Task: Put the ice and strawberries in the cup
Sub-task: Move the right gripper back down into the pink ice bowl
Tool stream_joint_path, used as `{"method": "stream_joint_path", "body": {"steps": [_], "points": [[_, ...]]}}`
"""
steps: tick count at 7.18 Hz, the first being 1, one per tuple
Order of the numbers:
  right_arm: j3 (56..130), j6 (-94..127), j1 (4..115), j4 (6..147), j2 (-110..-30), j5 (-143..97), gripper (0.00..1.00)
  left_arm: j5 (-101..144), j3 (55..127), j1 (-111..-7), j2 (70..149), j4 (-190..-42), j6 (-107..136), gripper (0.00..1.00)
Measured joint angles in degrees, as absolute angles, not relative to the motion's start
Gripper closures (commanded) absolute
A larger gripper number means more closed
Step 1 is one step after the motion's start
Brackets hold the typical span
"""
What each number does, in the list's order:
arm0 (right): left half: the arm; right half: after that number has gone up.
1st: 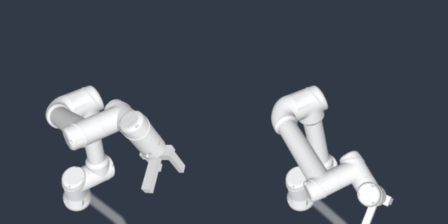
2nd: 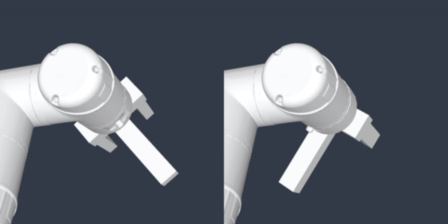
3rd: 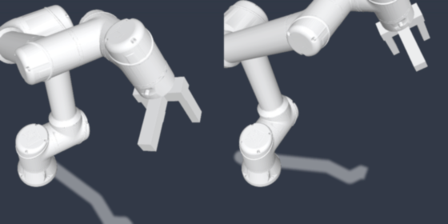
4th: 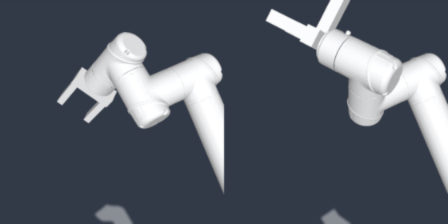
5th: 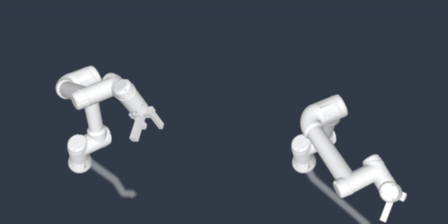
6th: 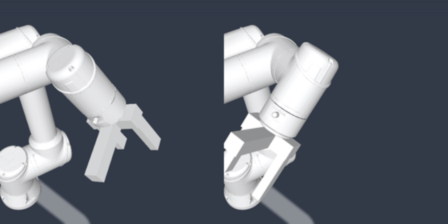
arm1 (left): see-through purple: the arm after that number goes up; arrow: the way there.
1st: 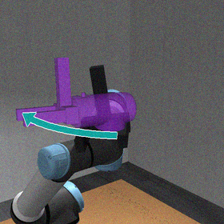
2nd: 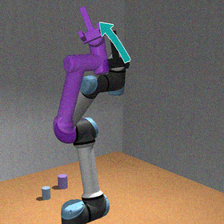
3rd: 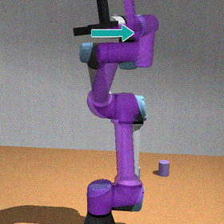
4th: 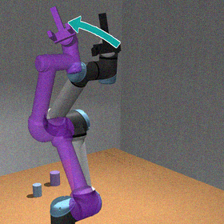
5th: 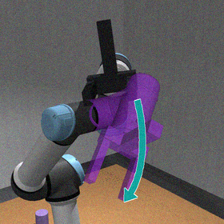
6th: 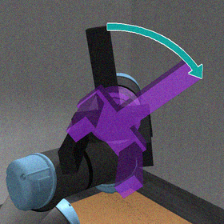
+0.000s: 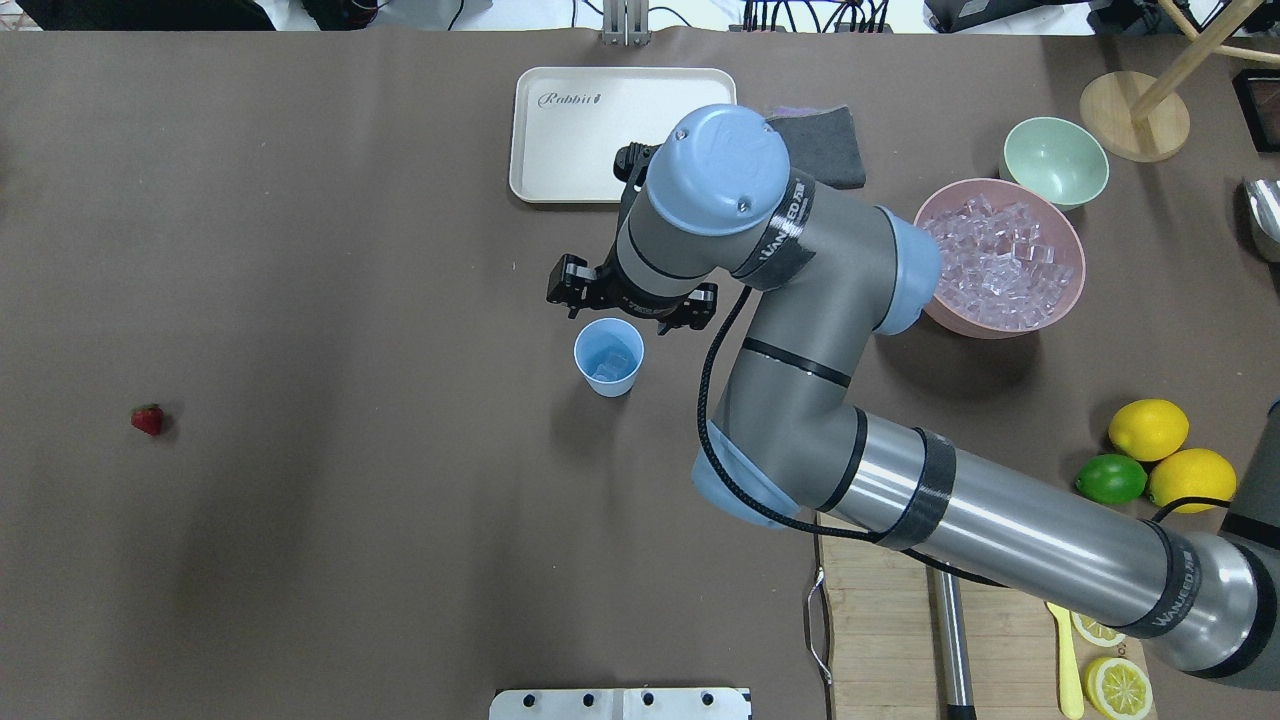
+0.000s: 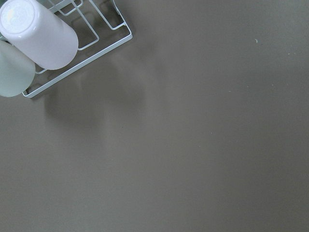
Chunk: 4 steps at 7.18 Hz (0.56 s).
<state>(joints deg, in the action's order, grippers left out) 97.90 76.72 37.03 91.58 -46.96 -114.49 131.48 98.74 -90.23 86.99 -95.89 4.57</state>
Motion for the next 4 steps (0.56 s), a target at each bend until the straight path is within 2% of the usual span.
{"method": "stream_joint_path", "body": {"steps": [2, 4], "points": [[104.1, 70.4, 42.6, 100.5, -53.2, -117.0, 0.01, 131.5, 98.8, -90.3, 87.0, -95.9, 4.6, 0.02], [106.9, 61.8, 49.1, 103.4, -59.5, -118.7, 0.02, 131.5, 98.8, -90.2, 87.0, -95.9, 4.6, 0.02]]}}
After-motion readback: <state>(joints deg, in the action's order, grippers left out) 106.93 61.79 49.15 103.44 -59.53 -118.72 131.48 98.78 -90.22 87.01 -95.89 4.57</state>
